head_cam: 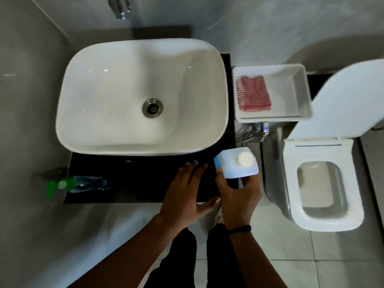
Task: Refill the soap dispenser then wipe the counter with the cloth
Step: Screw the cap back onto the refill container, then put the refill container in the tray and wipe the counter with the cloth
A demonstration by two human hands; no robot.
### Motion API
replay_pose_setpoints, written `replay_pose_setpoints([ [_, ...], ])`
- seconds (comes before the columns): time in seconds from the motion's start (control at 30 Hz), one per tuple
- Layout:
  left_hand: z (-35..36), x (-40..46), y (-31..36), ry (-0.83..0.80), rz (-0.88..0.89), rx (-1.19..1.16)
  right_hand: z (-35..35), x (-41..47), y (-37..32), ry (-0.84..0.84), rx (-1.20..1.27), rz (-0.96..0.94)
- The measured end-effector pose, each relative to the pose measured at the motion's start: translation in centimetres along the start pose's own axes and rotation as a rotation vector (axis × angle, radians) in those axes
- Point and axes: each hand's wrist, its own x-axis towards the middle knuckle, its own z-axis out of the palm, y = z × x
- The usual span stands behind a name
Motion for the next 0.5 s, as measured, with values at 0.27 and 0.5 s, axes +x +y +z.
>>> replay_pose_setpoints([
  [0.27, 4.2, 13.3, 6.7, -0.097, 0.090, 0.114, -5.8, 13.0, -1.0, 0.188, 0.046, -0.131],
  [0.5, 7.0, 23.4, 6.7, 0.045, -0.010, 0.231, -4.8, 26.1, 0.3, 0.169, 0.103, -0.150],
])
